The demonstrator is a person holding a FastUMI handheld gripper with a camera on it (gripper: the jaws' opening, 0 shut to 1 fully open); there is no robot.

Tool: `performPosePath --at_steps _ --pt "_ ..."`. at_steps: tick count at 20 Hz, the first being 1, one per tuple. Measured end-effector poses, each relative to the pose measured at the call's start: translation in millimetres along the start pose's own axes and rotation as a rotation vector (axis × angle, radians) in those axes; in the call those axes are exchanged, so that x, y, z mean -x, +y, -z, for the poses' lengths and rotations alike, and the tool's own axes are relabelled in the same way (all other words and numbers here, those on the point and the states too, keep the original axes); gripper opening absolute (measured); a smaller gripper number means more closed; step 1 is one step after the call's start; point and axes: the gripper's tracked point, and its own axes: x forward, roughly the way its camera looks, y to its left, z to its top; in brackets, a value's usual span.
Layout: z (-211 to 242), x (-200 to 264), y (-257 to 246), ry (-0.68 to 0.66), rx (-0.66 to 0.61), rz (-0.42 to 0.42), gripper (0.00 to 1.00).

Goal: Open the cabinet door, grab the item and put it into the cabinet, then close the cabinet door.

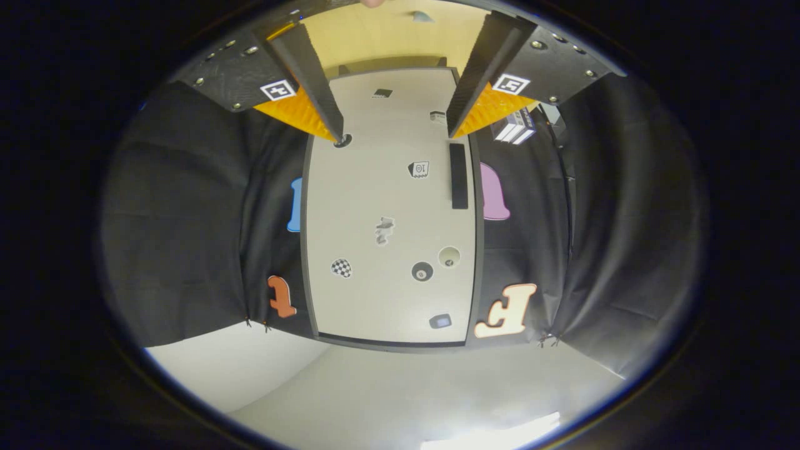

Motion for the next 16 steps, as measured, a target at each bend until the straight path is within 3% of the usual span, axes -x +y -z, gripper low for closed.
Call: performPosePath --at_steps 7,16 --pt "0 -20 1 -0.002 -0.011 -0.012 0.98" --pt "19 -106 70 0.024 -0.024 -0.144 0.98"
